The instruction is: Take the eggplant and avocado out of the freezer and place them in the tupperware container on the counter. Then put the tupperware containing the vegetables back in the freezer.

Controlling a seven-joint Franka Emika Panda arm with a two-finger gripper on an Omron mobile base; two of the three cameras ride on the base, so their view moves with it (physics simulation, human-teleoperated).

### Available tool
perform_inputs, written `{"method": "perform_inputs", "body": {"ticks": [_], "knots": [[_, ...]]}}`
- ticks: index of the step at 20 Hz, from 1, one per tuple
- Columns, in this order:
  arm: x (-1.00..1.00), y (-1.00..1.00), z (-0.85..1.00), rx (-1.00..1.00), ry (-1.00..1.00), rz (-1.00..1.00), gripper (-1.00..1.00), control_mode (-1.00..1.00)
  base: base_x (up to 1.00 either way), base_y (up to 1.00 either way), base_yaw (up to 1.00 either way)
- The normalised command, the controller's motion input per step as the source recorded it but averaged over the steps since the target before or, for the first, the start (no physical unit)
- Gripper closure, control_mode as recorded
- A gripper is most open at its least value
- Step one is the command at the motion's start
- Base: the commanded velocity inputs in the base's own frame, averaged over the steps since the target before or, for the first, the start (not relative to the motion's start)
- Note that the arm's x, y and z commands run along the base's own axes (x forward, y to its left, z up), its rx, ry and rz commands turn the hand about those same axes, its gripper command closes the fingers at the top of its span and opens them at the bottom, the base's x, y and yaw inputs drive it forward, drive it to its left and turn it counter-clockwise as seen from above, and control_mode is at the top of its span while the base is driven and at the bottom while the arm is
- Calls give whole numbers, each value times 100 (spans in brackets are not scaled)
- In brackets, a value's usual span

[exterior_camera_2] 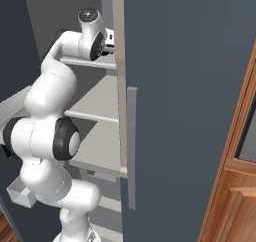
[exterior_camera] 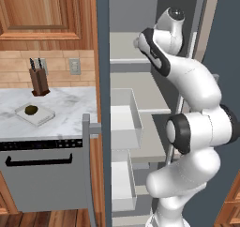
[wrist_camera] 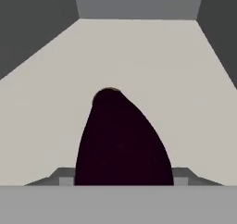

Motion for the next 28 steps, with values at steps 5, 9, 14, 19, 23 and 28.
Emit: {"method": "perform_inputs", "body": {"ticks": [5,9,14,19,23,28], "knots": [[-100,7,25,-1,-26,4,100,-100,0,0,0],[-100,2,53,0,-13,5,100,-100,0,0,0],[-100,0,61,0,4,4,100,-100,0,0,0],[-100,2,25,-3,11,1,100,-100,0,0,0],[-100,5,-19,-13,4,0,100,-100,0,0,0],[-100,12,-43,-9,0,0,100,-100,0,0,0]]}}
